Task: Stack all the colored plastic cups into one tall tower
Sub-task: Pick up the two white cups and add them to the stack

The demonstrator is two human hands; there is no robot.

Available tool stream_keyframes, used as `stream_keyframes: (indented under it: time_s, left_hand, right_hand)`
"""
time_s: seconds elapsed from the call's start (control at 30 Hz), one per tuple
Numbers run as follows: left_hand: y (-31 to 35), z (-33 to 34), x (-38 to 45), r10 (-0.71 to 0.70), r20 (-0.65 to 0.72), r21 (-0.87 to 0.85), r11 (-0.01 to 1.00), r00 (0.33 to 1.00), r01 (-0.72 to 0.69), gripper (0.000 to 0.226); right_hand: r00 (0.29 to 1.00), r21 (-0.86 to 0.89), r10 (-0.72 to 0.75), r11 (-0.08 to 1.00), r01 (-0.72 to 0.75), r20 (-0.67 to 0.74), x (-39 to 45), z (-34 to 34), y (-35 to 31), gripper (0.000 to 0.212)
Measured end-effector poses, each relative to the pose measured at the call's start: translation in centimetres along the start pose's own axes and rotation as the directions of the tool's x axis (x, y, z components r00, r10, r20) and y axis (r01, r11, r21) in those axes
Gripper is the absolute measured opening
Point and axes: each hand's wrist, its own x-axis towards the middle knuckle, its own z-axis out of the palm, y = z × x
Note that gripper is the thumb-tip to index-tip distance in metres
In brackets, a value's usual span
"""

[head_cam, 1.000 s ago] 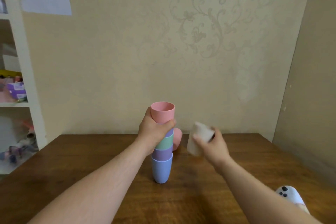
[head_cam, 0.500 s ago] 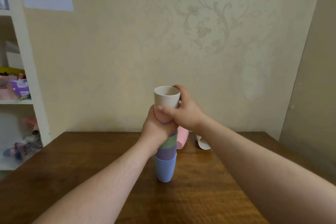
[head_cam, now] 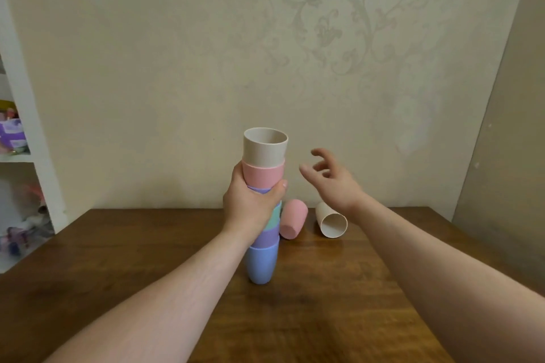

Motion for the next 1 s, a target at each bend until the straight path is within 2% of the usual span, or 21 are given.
stream_keyframes:
  time_s: [0.07,0.13,0.23,0.33,0.4,0.5,0.6,0.67,0.77,0.9,1.0]
  left_hand:
    - [-0.2,0.5,0.8,-0.014,-0.021,0.016,1.000,1.000,0.014,0.068]
    - [-0.4,0.9,1.7,-0.017,-0.009,0.027,1.000,1.000,0.017,0.069]
    - [-0.8,1.5,2.6,-0.006,0.020,0.046,0.999,1.000,0.005,0.060]
    - [-1.3,1.6,3.0,-0.006,0.021,0.028,1.000,1.000,0.005,0.058]
    - [-1.6,1.3,3.1,-0.004,0.019,-0.004,1.000,1.000,0.004,0.063]
    - [-2.2,0.9,3.4,0.001,0.030,-0.034,0.999,1.000,0.000,0.064]
    - [-2.3,0.7,3.5,0.007,0.038,-0.036,0.999,0.999,-0.005,0.065]
    - [-2.2,0.7,3.4,0.006,0.042,-0.030,1.000,0.999,-0.005,0.061]
    - [-2.0,0.5,3.3,-0.002,0.055,-0.019,1.000,0.998,0.003,0.059]
    - [-1.6,0.1,3.2,-0.002,0.076,0.007,1.000,0.997,0.002,0.049]
    - [-1.0,-0.3,2.9,-0.025,0.084,0.038,0.999,0.996,0.022,0.050]
  right_hand:
    - [0.996,-0.243,0.070,0.966,-0.083,-0.060,0.7,-1.0,3.7,0.065]
    - [0.987,-0.405,0.152,0.901,-0.157,-0.045,1.3,-1.3,7.1,0.069]
    - [0.944,-0.582,0.318,0.786,-0.210,0.089,2.0,-0.2,11.0,0.084]
    - [0.872,-0.708,0.436,0.687,-0.164,0.222,1.9,2.3,13.5,0.103]
    - [0.886,-0.681,0.406,0.716,-0.156,0.225,1.7,3.8,14.7,0.100]
    - [0.937,-0.594,0.307,0.790,-0.153,0.168,1.8,4.9,15.2,0.078]
    - [0.962,-0.598,0.240,0.793,-0.116,0.131,1.8,5.6,14.8,0.053]
    - [0.970,-0.610,0.222,0.784,-0.118,0.097,1.6,6.0,14.4,0.045]
    - [0.963,-0.607,0.261,0.777,-0.169,0.066,0.8,6.0,13.9,0.044]
    - [0.944,-0.612,0.312,0.770,-0.182,0.111,-0.3,5.1,12.7,0.052]
    - [0.921,-0.623,0.366,0.754,-0.208,0.135,-0.9,4.2,11.5,0.056]
